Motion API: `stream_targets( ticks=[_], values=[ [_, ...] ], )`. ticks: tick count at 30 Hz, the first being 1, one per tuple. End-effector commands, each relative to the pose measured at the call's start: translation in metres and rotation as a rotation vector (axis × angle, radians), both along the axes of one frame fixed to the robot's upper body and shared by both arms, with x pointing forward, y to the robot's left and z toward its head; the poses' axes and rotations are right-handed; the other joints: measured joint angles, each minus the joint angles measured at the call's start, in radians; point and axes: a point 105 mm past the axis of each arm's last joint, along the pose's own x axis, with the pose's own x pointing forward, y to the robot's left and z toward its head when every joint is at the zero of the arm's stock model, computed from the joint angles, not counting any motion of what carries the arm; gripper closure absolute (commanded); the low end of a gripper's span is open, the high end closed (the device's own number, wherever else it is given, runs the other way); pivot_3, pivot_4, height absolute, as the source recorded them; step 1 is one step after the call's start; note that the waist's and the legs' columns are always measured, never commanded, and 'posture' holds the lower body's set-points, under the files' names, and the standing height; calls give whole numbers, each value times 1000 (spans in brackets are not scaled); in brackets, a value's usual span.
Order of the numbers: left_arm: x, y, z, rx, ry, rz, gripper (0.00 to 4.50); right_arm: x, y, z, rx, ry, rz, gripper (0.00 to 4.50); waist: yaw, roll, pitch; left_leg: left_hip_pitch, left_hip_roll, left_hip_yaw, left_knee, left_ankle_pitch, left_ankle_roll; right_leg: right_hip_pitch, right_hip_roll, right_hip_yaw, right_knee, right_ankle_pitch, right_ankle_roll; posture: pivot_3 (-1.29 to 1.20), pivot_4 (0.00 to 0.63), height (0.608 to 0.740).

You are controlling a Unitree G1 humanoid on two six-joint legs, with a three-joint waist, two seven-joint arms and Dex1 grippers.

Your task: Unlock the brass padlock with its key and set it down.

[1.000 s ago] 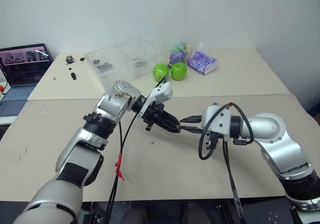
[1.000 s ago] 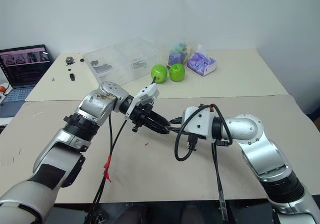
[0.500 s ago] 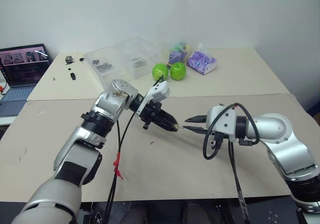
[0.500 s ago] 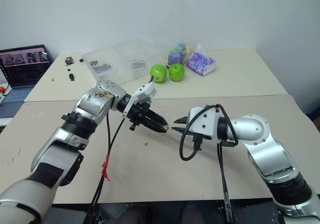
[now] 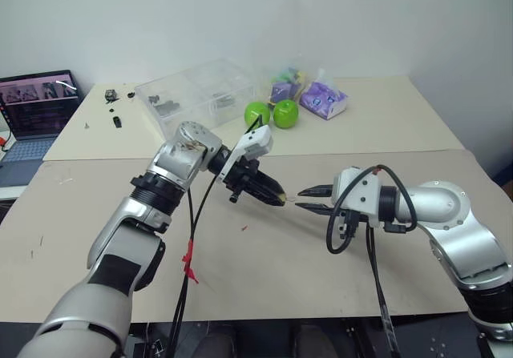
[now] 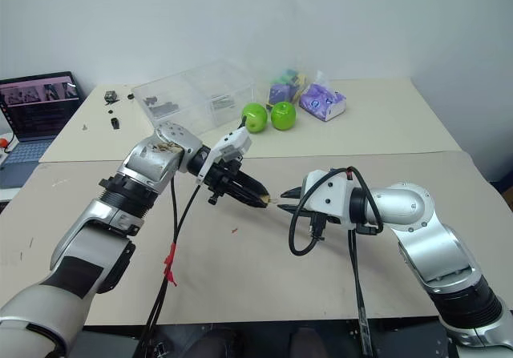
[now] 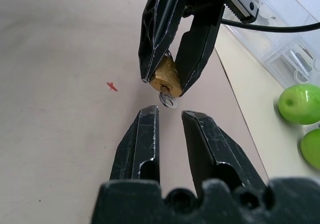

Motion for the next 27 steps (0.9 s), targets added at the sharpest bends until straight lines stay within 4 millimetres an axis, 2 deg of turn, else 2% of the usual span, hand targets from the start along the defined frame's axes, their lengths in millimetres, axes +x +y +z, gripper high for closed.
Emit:
stream_targets(
  ticks=[1,19,20,22,27],
  values=[
    [-2,-5,16,-24,-47,-32,3654,-1,4,13,18,-55,8,3408,0,0,0,0,0,0,0,0,0,0,0,0,0,0,0,0,150,740],
    [-2,-12,18,-30,-49,-49,3654,-1,7,10,35,-37,-1,3408,0,0,0,0,0,0,0,0,0,0,0,0,0,0,0,0,150,740],
    [-2,-12,18,-30,-49,-49,3654,-1,7,10,37,-33,-1,3930,0,0,0,0,0,0,0,0,0,0,0,0,0,0,0,0,150,740],
    [-2,-12,18,-31,-49,-49,3654,-2,8,9,41,-29,-1,4444,0,0,0,0,0,0,0,0,0,0,0,0,0,0,0,0,150,740],
    [-1,-12,18,-30,-56,-47,3654,-2,8,10,44,-25,0,4444,0,0,0,0,0,0,0,0,0,0,0,0,0,0,0,0,150,740]
  ],
)
